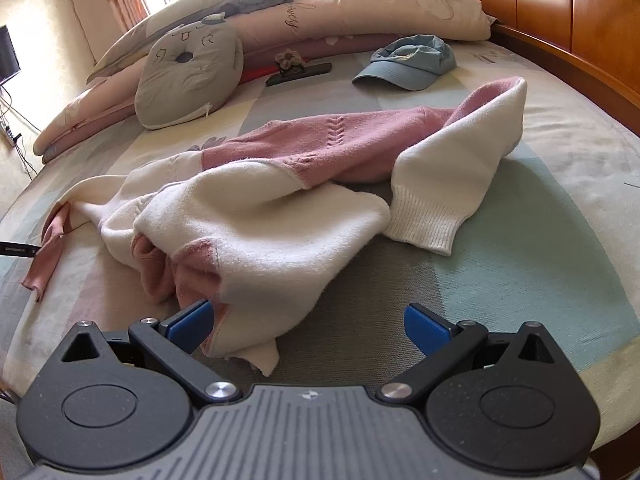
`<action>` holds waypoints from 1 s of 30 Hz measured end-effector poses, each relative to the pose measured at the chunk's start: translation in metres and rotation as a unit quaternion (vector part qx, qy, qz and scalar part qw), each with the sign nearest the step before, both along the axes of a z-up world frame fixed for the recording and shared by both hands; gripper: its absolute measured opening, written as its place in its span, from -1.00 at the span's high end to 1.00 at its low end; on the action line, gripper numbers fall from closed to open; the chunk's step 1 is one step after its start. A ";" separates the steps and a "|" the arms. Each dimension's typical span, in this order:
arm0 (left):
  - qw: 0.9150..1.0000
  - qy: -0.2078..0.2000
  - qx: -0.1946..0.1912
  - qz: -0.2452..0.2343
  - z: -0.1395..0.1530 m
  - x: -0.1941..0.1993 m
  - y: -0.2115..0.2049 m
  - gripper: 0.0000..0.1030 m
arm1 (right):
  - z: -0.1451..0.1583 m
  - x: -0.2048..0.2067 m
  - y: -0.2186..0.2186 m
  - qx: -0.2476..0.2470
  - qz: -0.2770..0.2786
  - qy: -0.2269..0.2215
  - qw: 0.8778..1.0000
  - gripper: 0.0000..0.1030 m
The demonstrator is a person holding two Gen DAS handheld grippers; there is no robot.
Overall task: Fold clothes
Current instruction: 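Lift the pink sleeve cuff with the left gripper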
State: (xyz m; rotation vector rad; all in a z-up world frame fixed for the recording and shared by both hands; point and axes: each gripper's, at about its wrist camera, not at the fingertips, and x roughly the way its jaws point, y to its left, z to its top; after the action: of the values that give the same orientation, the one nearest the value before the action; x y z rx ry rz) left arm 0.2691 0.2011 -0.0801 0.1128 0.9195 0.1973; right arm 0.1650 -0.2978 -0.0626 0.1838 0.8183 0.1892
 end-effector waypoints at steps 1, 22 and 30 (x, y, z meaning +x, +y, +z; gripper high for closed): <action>1.000 0.000 -0.004 -0.009 -0.004 -0.001 -0.005 -0.81 | 0.000 0.001 0.000 -0.001 -0.001 0.001 1.000 -1.00; 0.907 -0.071 -0.415 0.019 -0.030 -0.036 0.061 -0.86 | -0.012 0.004 0.021 0.011 0.035 0.018 0.999 -1.00; 0.839 -0.074 -0.539 -0.010 -0.060 -0.048 0.071 -0.97 | -0.018 0.008 0.023 0.016 0.034 0.032 0.999 -1.00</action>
State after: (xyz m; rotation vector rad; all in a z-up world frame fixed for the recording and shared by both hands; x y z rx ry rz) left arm 0.2206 0.2721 -0.1404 -0.9331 0.7619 -0.3500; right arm 0.1728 -0.2750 -0.0810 0.1929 0.8854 0.2611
